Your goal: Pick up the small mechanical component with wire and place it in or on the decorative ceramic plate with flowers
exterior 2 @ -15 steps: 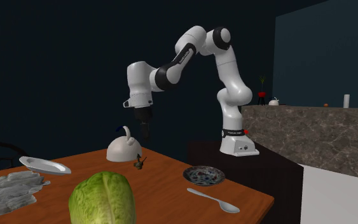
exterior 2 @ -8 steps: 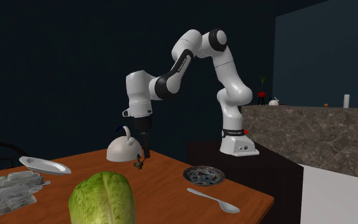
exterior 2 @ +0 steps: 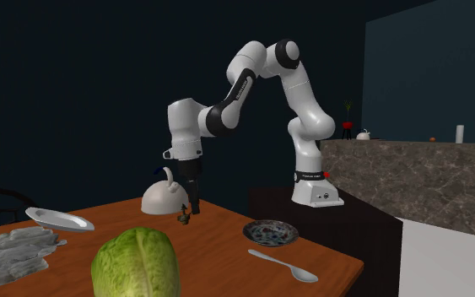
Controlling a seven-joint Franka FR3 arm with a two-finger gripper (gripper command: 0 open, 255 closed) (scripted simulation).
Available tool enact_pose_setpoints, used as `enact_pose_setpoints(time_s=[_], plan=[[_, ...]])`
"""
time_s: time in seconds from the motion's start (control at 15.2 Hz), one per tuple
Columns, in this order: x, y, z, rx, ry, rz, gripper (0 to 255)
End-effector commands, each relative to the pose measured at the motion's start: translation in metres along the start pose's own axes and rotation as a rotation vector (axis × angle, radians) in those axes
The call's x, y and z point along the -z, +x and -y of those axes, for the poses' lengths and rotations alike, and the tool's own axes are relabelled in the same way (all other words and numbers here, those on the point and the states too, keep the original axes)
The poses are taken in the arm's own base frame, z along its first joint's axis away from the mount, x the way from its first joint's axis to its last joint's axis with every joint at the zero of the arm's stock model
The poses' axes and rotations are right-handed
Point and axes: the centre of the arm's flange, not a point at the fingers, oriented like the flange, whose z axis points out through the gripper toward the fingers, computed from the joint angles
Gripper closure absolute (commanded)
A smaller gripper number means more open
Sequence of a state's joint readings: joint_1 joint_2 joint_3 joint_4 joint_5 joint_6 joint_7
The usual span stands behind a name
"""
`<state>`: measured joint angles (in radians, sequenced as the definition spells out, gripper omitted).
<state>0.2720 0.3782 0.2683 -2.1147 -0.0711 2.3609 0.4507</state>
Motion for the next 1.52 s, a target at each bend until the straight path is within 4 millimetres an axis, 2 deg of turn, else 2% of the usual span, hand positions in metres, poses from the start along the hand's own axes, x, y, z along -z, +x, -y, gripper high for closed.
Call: enact_pose_setpoints(time_s=[0.0,0.07,0.66,0.73,1.25,1.45], plan=[[0.0,0.0,0.0,0.0,0.0,0.0,0],[0.0,0.0,0.0,0.0,0.0,0.0,255],[0.0,0.0,0.0,0.0,0.0,0.0,255],[0.0,0.0,0.0,0.0,0.0,0.0,0],[-0.004,0.073,-0.059,-0.048,-0.194,0.099,0],[-0.014,0.073,-0.062,-0.049,-0.197,0.101,0]])
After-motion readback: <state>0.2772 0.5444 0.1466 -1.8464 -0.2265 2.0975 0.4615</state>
